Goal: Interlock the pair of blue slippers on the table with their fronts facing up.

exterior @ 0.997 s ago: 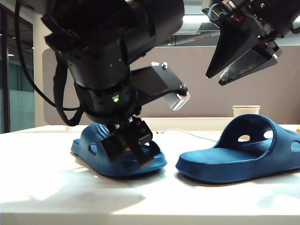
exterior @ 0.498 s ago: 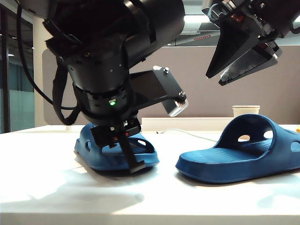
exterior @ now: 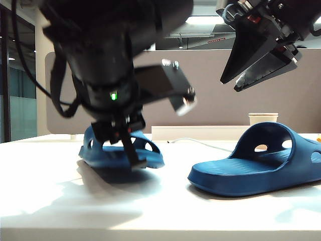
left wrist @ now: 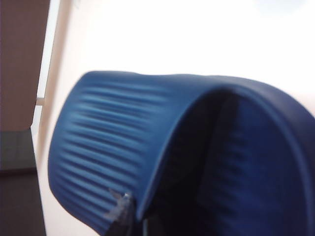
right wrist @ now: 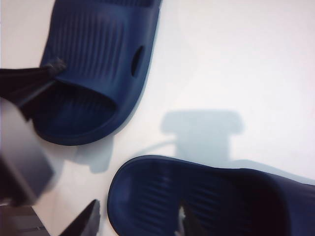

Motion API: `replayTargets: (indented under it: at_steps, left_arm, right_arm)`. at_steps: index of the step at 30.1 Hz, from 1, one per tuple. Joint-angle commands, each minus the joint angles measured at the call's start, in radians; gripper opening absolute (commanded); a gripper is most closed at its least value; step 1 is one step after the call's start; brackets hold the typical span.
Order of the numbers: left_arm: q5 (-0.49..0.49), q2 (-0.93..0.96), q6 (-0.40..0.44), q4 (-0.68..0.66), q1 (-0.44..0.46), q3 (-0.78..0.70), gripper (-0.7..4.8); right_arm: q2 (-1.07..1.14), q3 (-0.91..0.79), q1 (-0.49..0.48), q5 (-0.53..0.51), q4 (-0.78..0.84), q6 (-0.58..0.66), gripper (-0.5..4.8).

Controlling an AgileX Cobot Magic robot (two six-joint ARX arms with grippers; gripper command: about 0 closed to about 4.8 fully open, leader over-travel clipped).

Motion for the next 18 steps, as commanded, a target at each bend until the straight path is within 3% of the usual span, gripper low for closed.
replayTargets:
  at_steps: [1, 18]
  left_arm:
    - [0.033, -0.051, 0.021, -0.008, 0.002, 0.000, -0.06]
    - [0.177, -0.290, 0.126, -0.187, 0.002, 0.000, -0.06]
  right_arm:
    - [-0.005, 0.004, 0.002, -0.006, 0.011, -0.005, 2.01]
    - [-0.004, 0.004, 0.002, -0.006, 0.010, -0.005, 2.01]
